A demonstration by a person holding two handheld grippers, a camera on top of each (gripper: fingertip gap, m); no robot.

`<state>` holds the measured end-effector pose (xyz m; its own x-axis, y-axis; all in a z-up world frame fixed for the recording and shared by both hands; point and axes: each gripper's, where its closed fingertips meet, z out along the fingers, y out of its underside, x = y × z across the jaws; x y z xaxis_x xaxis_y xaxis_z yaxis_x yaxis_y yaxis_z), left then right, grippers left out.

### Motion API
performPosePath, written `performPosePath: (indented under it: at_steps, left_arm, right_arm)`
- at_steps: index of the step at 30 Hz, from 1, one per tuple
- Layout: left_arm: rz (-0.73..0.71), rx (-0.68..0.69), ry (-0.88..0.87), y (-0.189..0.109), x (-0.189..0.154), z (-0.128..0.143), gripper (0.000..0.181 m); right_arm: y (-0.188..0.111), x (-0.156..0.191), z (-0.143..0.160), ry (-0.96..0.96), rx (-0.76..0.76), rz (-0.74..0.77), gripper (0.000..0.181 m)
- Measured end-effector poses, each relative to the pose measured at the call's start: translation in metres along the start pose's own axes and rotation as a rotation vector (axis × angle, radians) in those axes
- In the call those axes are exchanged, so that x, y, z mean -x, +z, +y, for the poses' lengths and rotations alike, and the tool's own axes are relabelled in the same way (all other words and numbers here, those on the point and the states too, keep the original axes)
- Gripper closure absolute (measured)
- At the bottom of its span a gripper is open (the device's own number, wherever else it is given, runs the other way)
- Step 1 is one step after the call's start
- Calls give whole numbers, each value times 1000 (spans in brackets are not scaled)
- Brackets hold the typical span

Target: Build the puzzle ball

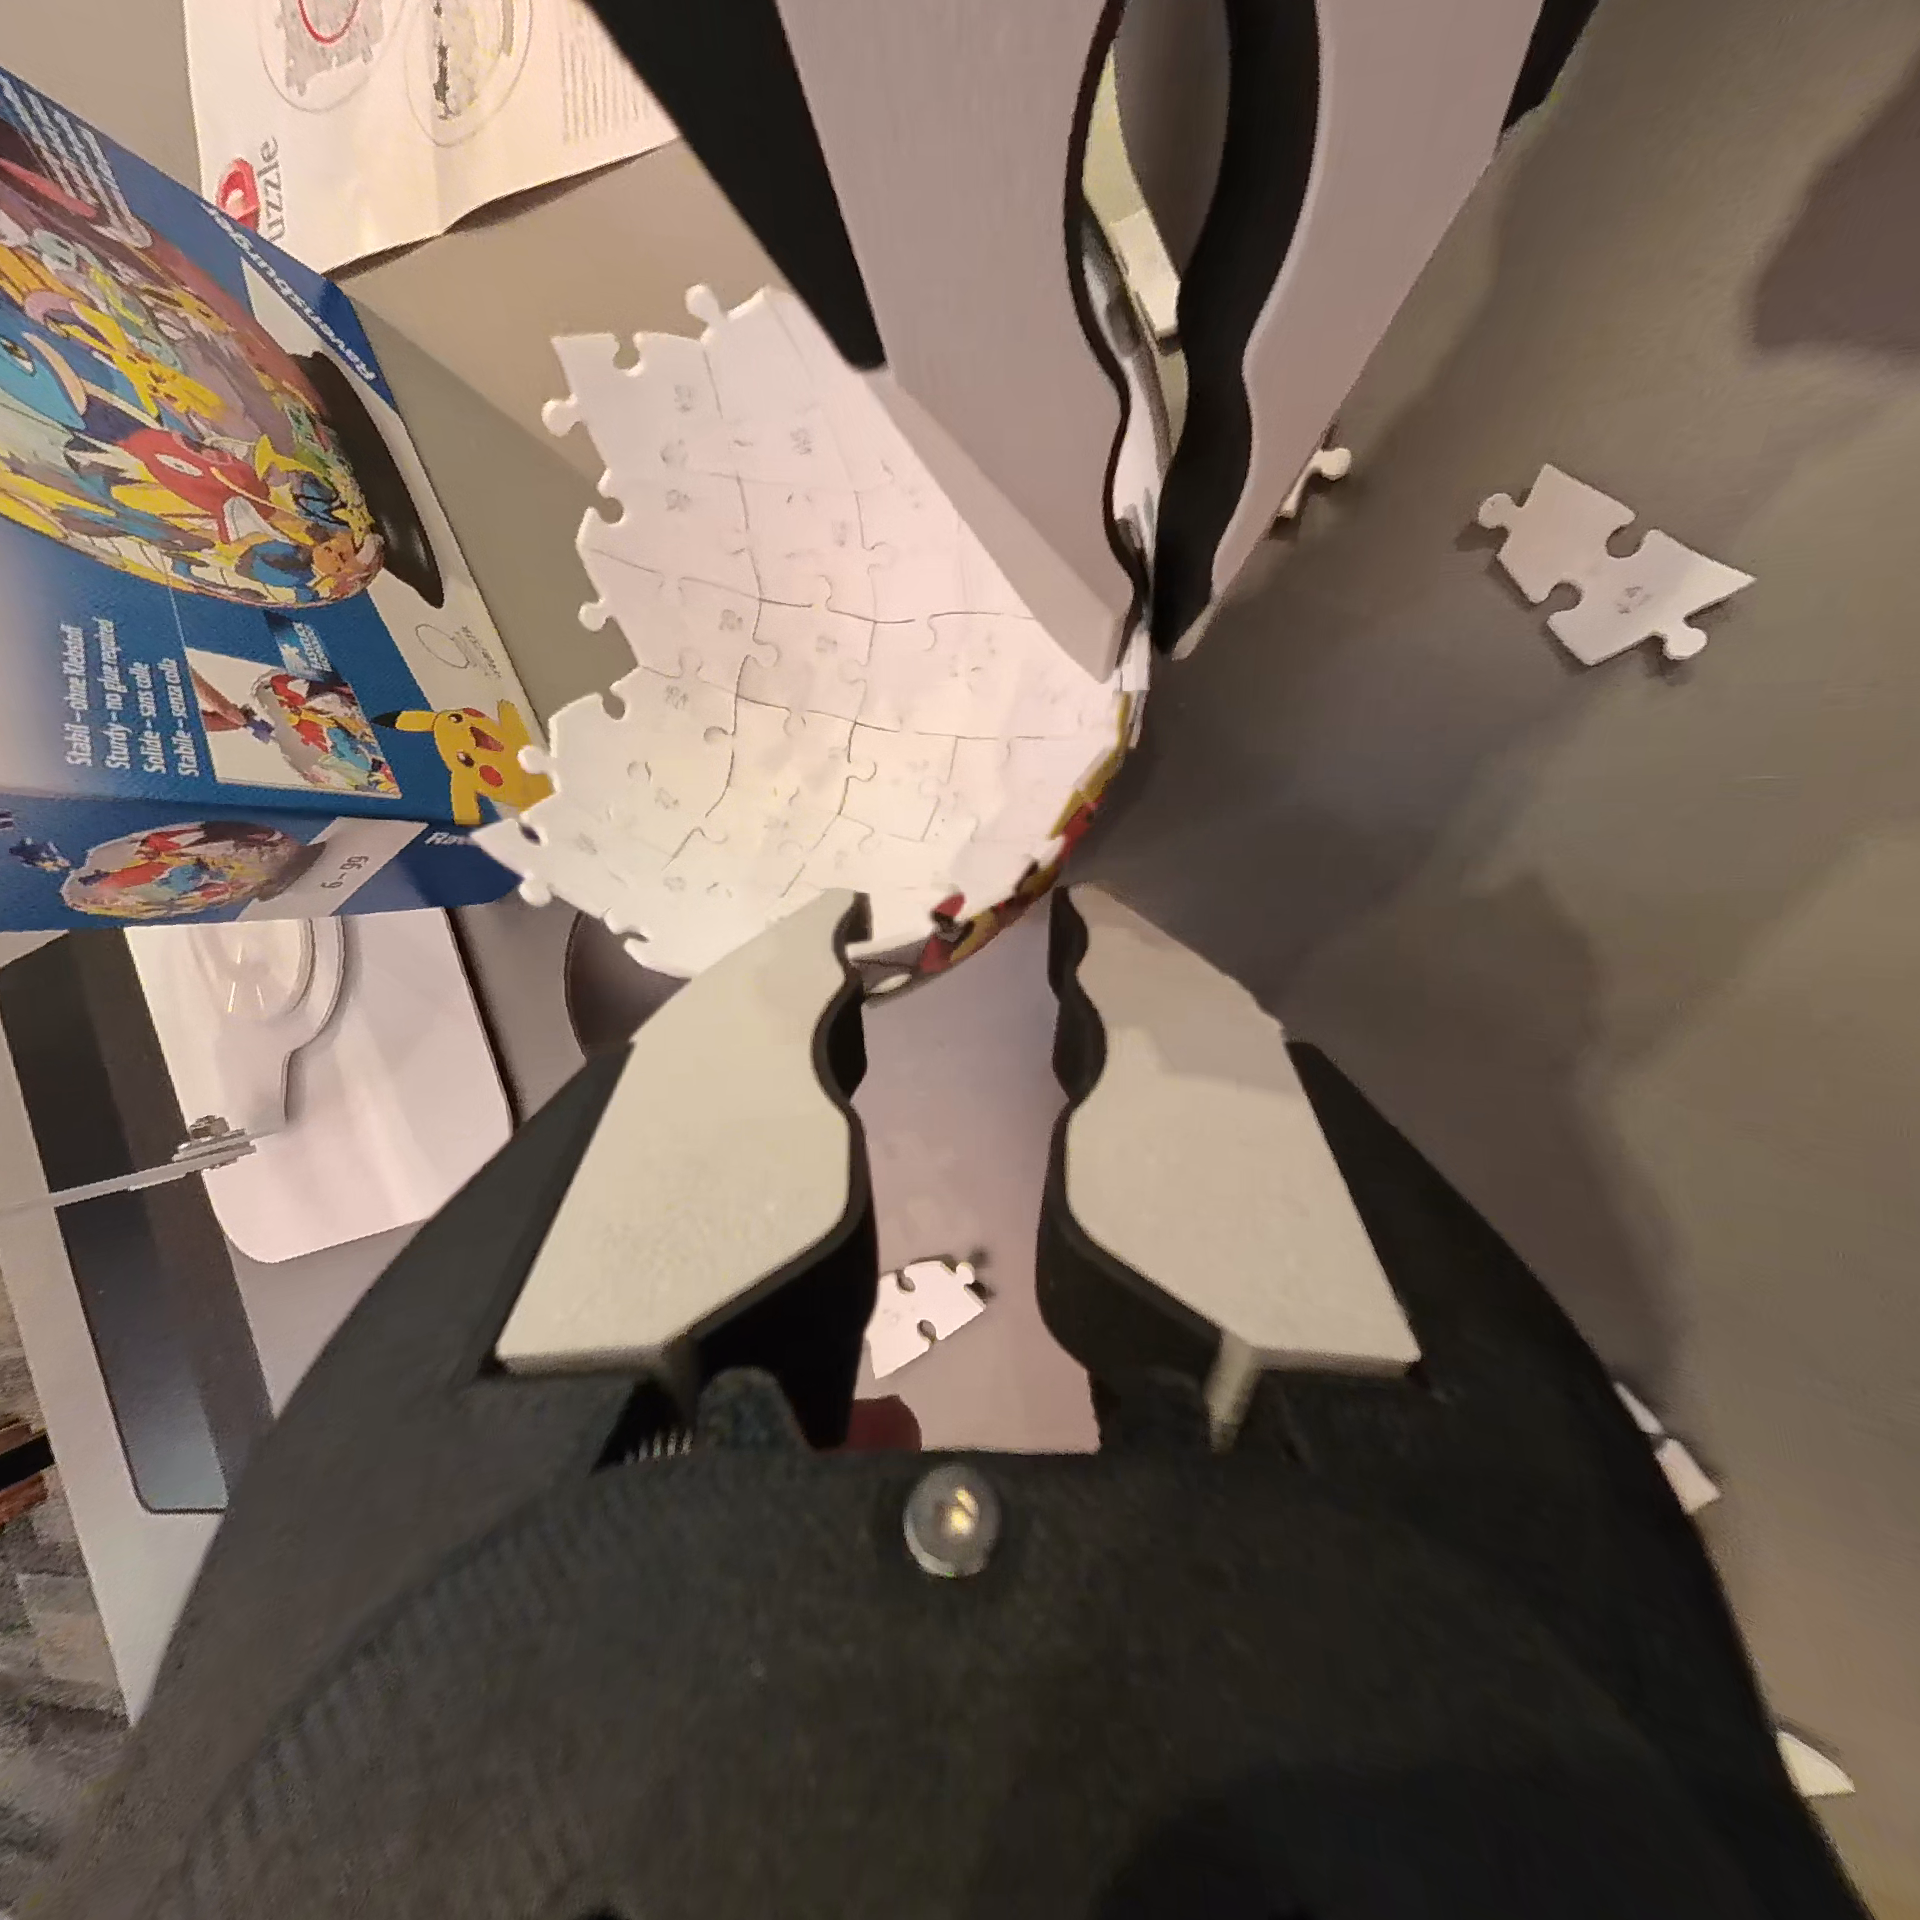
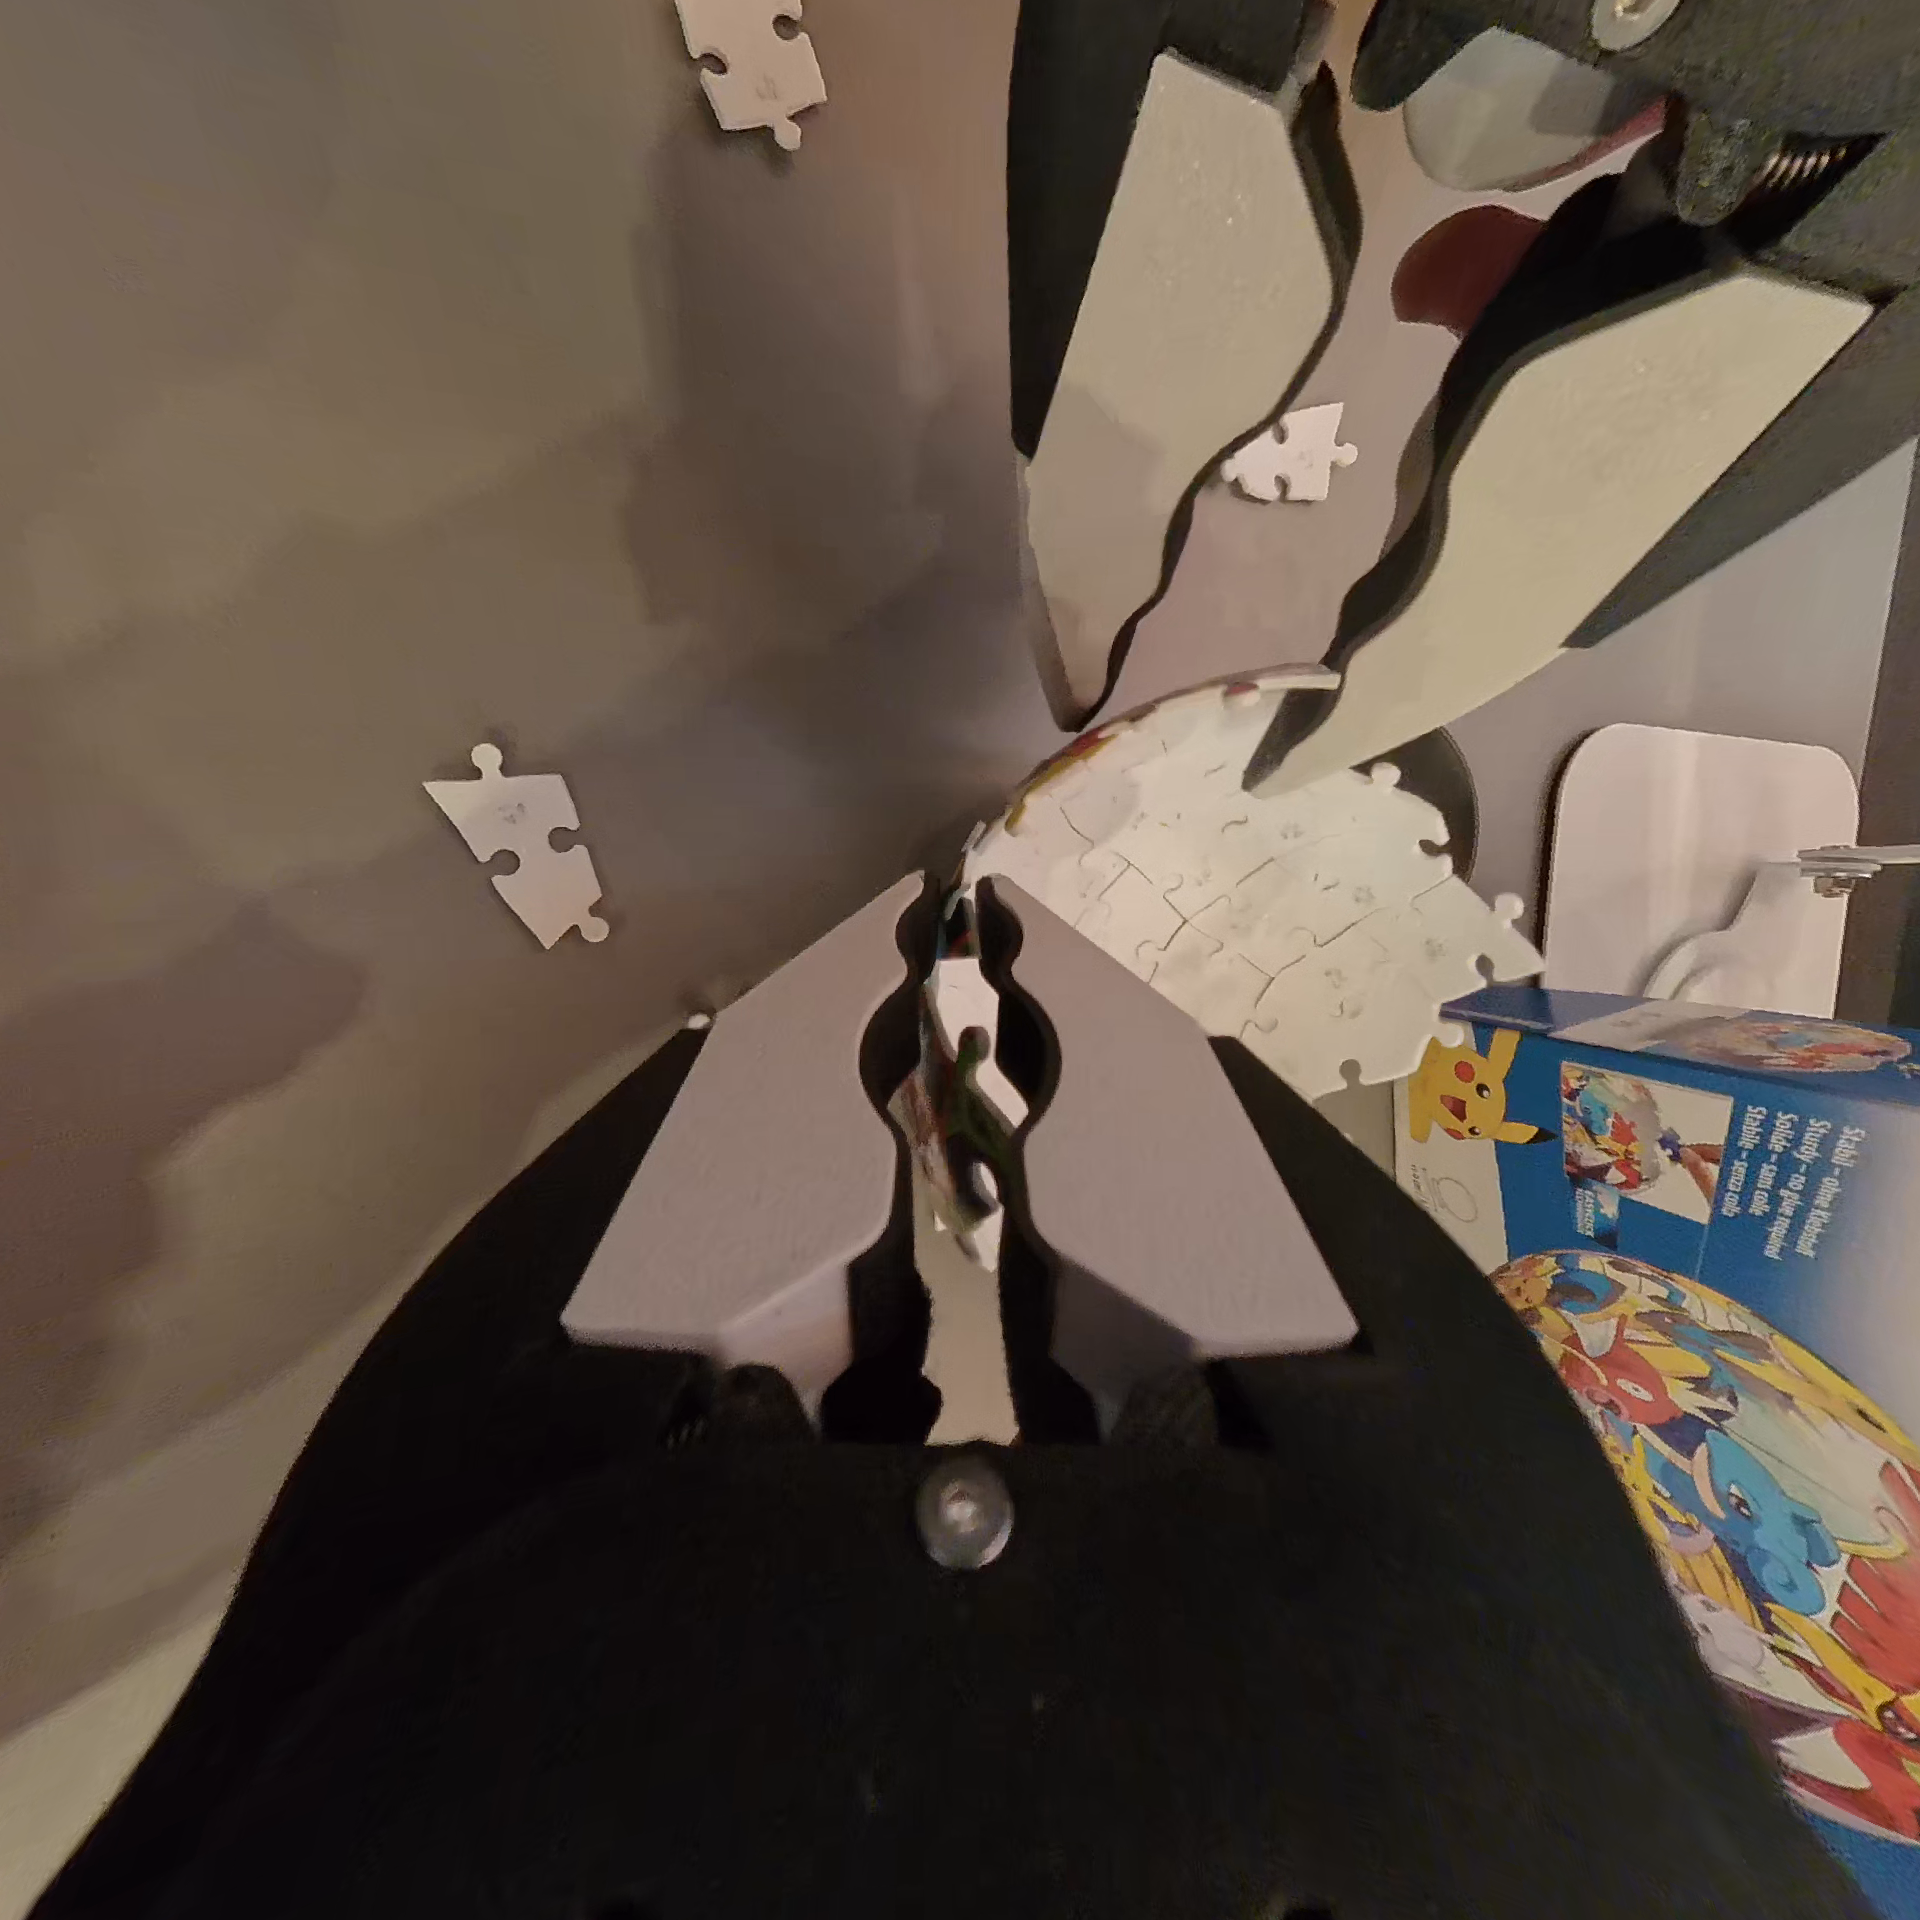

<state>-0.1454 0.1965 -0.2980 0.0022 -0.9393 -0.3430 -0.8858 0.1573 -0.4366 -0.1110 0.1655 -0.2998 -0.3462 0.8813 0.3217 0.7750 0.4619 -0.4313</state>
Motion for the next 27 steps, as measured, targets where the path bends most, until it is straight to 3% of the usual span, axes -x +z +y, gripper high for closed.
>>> performPosePath:
  at_steps: [27]
  left_arm:
    - [100, 69, 46, 3, -8, 5, 174]
  right_arm:
    - [-10, -13, 8, 7, 2, 42, 169]
